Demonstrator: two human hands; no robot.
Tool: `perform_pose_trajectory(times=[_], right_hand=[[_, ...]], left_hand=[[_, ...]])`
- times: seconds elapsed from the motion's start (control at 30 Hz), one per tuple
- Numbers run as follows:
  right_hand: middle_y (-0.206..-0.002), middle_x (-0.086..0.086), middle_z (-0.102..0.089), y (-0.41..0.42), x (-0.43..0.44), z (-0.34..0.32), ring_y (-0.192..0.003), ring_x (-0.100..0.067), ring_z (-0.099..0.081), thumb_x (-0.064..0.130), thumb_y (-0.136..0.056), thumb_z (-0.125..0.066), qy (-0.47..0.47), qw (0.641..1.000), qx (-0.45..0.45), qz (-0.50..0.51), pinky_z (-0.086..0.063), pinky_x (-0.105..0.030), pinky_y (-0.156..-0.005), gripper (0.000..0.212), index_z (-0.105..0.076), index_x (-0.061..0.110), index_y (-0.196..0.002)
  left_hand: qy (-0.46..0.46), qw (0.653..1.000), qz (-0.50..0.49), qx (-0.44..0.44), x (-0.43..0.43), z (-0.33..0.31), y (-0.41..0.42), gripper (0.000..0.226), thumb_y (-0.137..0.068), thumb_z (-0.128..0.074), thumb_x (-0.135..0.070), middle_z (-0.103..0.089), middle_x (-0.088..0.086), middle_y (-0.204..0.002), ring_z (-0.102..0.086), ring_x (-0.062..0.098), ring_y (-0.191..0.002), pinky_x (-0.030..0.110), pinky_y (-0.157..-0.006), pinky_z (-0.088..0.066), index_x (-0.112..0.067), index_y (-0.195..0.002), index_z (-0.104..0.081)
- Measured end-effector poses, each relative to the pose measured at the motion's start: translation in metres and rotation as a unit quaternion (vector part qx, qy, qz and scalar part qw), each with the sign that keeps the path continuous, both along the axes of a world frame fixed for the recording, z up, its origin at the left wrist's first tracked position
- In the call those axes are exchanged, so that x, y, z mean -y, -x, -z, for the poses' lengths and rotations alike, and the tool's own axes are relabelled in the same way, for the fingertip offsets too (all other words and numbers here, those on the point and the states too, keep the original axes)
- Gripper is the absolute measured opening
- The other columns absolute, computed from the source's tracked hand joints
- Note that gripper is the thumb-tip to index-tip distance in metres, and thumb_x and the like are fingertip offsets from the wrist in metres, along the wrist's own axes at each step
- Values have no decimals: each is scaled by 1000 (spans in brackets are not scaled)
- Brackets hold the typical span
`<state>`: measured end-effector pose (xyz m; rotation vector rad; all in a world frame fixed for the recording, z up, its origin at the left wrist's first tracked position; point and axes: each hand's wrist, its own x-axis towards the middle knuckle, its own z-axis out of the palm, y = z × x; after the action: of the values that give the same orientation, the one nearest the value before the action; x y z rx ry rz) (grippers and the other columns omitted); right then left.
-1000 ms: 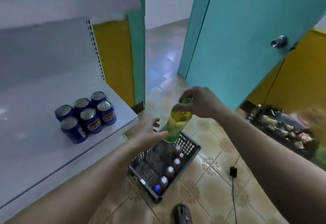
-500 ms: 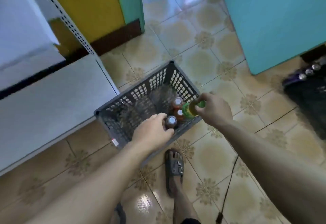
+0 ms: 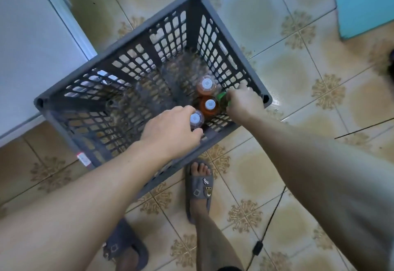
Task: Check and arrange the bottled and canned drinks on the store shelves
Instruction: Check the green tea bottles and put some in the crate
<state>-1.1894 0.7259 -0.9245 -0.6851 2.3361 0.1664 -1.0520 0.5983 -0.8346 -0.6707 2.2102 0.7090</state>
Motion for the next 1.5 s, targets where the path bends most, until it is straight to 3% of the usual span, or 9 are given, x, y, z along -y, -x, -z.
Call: perform_pose_trajectory(times=[0.17,0.3,0.47,0.63,0.83,0.9,1.13,1.3,1.5], right_hand=[[-127,-18,-50,1,9,23,-110,-38,-57,14,-95,-58,-12,999,-36,-25,-50,-45,-86,31,-59,13,-126],[-131,-17,-51,7,14,-1,-114,-38,-57,18,-95,-57,-36,998,-39,-21,-50,-46,-85,37,-55,11,-131],[-102,-9,-57,6,21,-80,-93,-32,-58,13,-91,-55,-27,998,-32,44,-54,-39,-78,30,-58,13,-121],[-98,-6,-66,-9,48,-214,-88,-25,-64,18,-92,-58,26,996,-42,69,-59,-38,-81,21,-62,14,-111],[-126,-9,-62,-48,96,-464,-106,-30,-59,23,-96,-58,119,983,-132,50,-49,-32,-83,32,-61,15,-126],[-132,-9,-61,-69,110,-551,-117,-32,-58,24,-95,-56,148,972,-177,48,-46,-32,-87,34,-61,16,-128],[-130,-10,-63,-143,161,-797,-115,-33,-60,30,-95,-58,292,905,-307,21,-47,-34,-89,33,-64,19,-125],[-135,-8,-63,-177,212,-902,-121,-32,-57,36,-95,-59,405,853,-330,-15,-46,-34,-93,37,-63,25,-129],[-132,0,-66,-203,302,-942,-118,-26,-59,38,-93,-59,490,820,-292,-49,-45,-31,-91,37,-64,32,-129]], left_hand=[[-27,998,-57,11,8,9,-15,41,-93,-55,-49,-59,-9,-130,-57,22,-118,39,-96,-47,-34,-132,-51],[-23,997,-72,14,17,-10,-27,42,-93,-55,-49,-60,-10,-130,-58,21,-118,38,-97,-46,-35,-132,-52],[-14,997,-72,-8,29,-83,-38,49,-94,-53,-53,-58,-10,-135,-57,18,-122,38,-99,-47,-34,-139,-48],[5,997,-24,-69,39,-209,-44,47,-94,-49,-58,-62,-13,-126,-60,18,-113,40,-93,-52,-37,-136,-50],[53,981,7,-186,56,-418,-86,46,-93,-50,-59,-66,-6,-123,-61,22,-111,39,-94,-51,-33,-130,-54],[65,970,25,-233,60,-489,-112,47,-92,-50,-59,-65,-9,-127,-60,20,-114,35,-92,-49,-36,-133,-53],[124,910,32,-395,110,-713,-216,44,-93,-53,-59,-64,-19,-122,-61,11,-108,35,-96,-50,-37,-132,-54],[192,864,-15,-465,167,-804,-271,43,-93,-57,-56,-66,-18,-110,-63,8,-100,32,-93,-51,-33,-129,-59],[285,839,-96,-453,261,-842,-297,45,-93,-57,-56,-64,-19,-110,-61,9,-98,28,-80,-47,-32,-131,-58]])
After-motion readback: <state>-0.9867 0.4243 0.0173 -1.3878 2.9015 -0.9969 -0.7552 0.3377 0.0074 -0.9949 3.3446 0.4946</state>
